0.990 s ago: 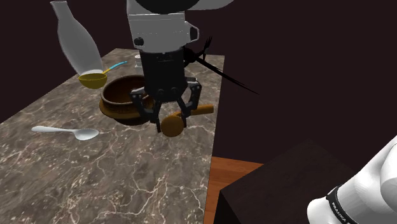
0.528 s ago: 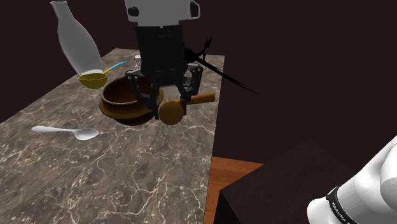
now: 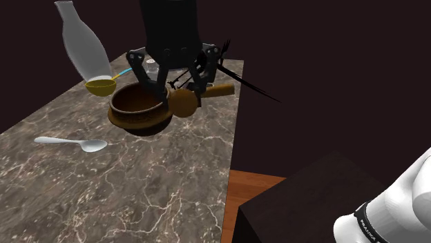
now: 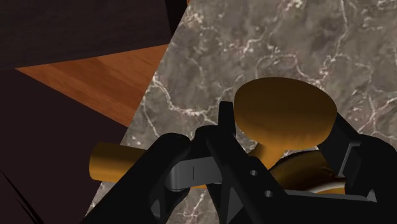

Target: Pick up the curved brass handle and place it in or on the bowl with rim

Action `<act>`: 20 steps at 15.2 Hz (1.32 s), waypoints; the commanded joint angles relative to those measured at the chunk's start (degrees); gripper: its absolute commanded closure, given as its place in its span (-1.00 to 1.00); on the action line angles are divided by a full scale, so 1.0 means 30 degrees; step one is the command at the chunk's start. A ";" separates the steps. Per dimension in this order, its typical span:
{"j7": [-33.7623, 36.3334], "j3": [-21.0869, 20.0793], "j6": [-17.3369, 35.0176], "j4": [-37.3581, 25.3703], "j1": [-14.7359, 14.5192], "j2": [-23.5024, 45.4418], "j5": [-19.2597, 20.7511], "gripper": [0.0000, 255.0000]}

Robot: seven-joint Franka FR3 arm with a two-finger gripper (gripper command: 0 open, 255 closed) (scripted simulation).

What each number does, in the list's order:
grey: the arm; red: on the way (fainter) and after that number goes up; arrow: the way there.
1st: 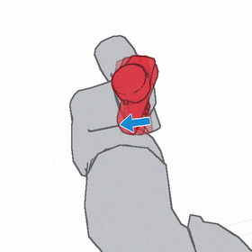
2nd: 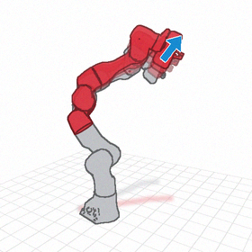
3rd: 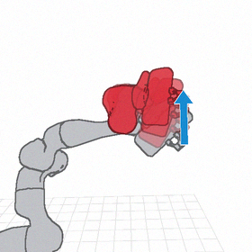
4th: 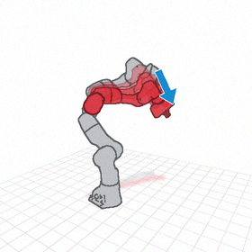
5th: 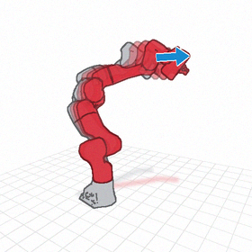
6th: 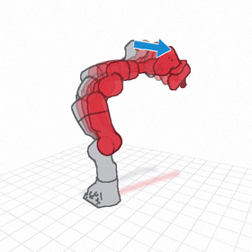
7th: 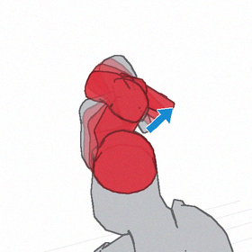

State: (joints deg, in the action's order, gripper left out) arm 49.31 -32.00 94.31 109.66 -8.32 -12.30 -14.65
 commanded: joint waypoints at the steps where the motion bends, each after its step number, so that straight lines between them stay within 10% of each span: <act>1: 0.0102 0.0018 -0.0479 -0.0508 0.0010 0.0031 0.0028 1.00; 8: 0.0412 0.0080 -0.2040 -0.2319 0.0073 0.0284 0.0182 1.00; 13: 0.2167 -0.1053 -0.2237 -0.6859 -0.0225 0.5115 0.2637 1.00; 20: 0.4214 -0.1129 -0.4996 -1.6615 -0.3433 1.3033 0.6992 1.00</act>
State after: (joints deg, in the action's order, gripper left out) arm 61.41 -35.67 81.50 65.46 -16.78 23.00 4.27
